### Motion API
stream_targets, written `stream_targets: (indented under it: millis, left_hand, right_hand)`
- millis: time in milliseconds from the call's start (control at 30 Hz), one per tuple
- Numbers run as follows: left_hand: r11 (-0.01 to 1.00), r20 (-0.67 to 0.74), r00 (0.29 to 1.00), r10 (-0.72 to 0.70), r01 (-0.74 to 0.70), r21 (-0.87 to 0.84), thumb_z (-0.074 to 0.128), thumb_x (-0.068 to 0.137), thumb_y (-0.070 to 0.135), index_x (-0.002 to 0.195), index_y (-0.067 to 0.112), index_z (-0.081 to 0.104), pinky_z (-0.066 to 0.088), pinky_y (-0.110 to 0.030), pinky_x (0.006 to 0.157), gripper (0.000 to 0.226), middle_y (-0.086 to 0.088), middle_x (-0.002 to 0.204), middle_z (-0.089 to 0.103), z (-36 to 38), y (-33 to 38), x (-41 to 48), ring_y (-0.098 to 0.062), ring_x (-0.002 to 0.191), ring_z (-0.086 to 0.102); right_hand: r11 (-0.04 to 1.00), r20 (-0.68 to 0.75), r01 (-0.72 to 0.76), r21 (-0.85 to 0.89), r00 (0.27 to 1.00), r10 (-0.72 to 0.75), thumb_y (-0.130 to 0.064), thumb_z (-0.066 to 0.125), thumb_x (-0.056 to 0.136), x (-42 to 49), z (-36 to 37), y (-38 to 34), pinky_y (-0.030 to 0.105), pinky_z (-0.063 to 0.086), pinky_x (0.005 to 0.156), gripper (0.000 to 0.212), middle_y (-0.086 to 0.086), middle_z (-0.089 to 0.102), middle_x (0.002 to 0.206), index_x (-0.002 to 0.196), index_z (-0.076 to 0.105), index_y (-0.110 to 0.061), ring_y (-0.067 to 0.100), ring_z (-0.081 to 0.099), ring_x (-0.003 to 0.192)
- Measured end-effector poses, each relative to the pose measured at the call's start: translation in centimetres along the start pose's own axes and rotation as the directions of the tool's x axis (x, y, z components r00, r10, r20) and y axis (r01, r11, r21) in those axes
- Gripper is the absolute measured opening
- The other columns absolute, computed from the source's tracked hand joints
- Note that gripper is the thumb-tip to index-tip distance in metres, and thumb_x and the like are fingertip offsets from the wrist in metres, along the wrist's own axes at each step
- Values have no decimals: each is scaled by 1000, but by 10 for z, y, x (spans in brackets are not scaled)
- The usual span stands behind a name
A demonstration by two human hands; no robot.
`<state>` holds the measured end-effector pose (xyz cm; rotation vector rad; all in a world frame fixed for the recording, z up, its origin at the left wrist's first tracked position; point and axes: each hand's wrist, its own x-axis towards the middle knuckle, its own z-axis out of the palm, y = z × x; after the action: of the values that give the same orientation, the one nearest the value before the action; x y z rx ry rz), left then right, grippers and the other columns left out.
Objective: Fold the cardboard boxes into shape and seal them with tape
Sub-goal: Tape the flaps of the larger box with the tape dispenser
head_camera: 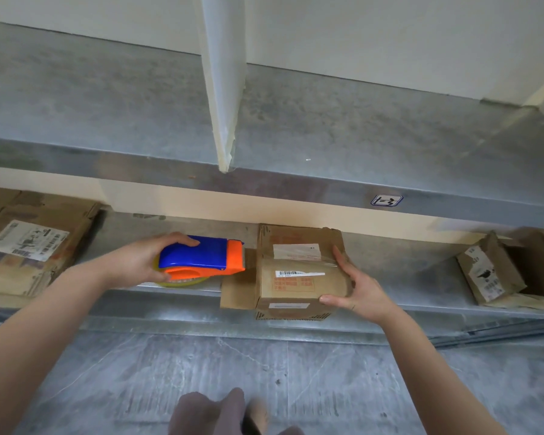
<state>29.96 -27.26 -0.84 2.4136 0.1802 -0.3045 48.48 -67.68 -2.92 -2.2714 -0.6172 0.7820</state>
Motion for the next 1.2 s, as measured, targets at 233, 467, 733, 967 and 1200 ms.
stream_targets:
  millis: [233, 467, 733, 967, 1200]
  left_hand:
    - [996, 56, 998, 33, -38, 82, 77, 76, 15, 113, 80, 23, 33, -5, 84, 93, 13, 125, 45, -7, -7, 8, -7, 108, 47]
    - [978, 133, 987, 93, -116, 176, 75, 78, 29, 103, 87, 14, 37, -21, 83, 88, 5, 111, 47, -9, 12, 23, -14, 98, 49]
    - [965, 121, 992, 30, -60, 255, 77, 77, 31, 133, 48, 42, 33, -24, 76, 69, 2, 104, 46, 2, 50, 34, -15, 93, 45]
    - [970, 101, 995, 13, -37, 241, 78, 77, 36, 132, 45, 44, 33, -23, 77, 65, 7, 100, 47, -5, 44, 28, -9, 88, 43]
    - [934, 53, 998, -32, 11, 357, 75, 79, 32, 131, 41, 52, 39, -24, 79, 58, -2, 105, 54, 11, 1, 10, -22, 98, 55]
  right_hand:
    - [1000, -8, -25, -11, 1000, 25, -72, 79, 49, 3, 1, -3, 15, 18, 114, 112, -21, 18, 157, 140, 14, -65, -3, 21, 142]
    - [998, -34, -60, -14, 998, 59, -82, 76, 40, 2, 5, -9, 22, 19, 117, 111, -17, 24, 157, 132, 14, -73, 3, 25, 143]
    - [998, -23, -68, 11, 997, 69, -74, 79, 43, -1, 5, -11, 25, 22, 118, 109, -15, 28, 156, 132, 15, -74, 6, 30, 142]
    - [998, -36, -43, 48, 998, 45, -57, 83, 53, -2, 8, -11, 14, 20, 111, 109, -22, 28, 151, 140, 18, -61, 1, 30, 139]
    - [995, -63, -29, 100, 997, 35, -56, 84, 54, -2, 11, -5, 15, 22, 112, 110, -24, 30, 150, 143, 20, -60, -2, 32, 136]
